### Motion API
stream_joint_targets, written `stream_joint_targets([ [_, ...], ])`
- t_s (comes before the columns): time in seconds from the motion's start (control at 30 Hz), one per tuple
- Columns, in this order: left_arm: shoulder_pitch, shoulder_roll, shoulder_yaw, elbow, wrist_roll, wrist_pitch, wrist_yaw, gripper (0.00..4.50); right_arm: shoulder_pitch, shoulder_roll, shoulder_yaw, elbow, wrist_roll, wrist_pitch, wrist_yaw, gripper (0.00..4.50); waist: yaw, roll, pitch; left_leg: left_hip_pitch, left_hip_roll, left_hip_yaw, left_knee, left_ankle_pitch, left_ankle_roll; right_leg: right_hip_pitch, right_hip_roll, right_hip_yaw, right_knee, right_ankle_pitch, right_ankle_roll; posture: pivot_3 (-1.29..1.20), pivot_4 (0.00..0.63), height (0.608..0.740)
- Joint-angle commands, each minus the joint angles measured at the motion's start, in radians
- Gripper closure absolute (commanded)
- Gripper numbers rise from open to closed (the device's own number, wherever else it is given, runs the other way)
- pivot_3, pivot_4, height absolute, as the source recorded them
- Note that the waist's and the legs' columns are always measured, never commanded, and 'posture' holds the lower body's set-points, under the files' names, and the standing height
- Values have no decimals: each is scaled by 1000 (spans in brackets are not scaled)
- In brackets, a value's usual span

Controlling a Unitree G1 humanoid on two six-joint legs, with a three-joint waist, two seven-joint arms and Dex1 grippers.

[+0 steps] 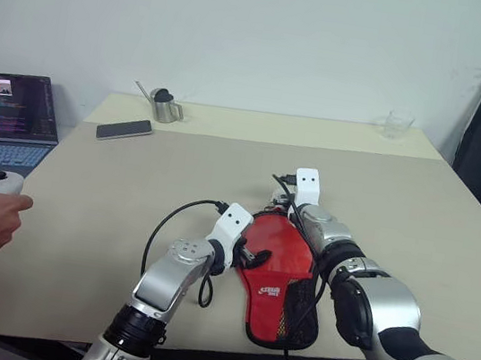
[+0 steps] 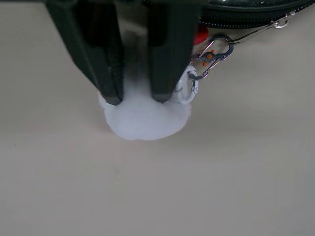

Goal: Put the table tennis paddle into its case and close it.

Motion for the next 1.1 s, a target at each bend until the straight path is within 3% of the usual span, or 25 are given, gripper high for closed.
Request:
stream_joint_targets([
  [0.03, -1, 8, -21, 41, -6, -8, -10, 0, 10, -6, -10, -2, -1, 5, -1, 4492, 0, 0, 0, 0, 0, 0, 0, 0, 0, 0, 0, 0, 0, 0, 0, 0, 150, 740],
  [0.43, -144, -69, -24, 253, -71, -247, -157, 0, -32, -29, -24, -20, 23, 8, 40, 4492, 3, 1, 0, -1, 0, -1, 0, 0, 0, 0, 0, -1, 0, 0, -1, 0, 150, 740],
  [0.57, -224, -107, -85, 431, -35, -301, -221, 0, -39, -37, -29, -25, 27, 13, 48, 4492, 3, 1, 0, -2, 0, -1, 0, 0, 0, 0, 0, -1, -1, 0, -1, 0, 150, 740],
  [0.73, -284, -121, -119, 598, 32, -290, -175, 0, -45, -51, -34, -32, 33, 18, 54, 4492, 4, 1, 0, -2, 0, -1, 0, 0, 0, 0, 0, -1, -1, 0, -1, 0, 150, 740],
  [1.1, -287, -154, -115, 669, 30, -296, -165, 0, -45, -119, -24, -49, 34, 24, 79, 4492, 10, 1, 0, -1, 0, -1, 0, 0, 0, 1, 0, -2, 0, 0, 0, 0, 150, 740],
])
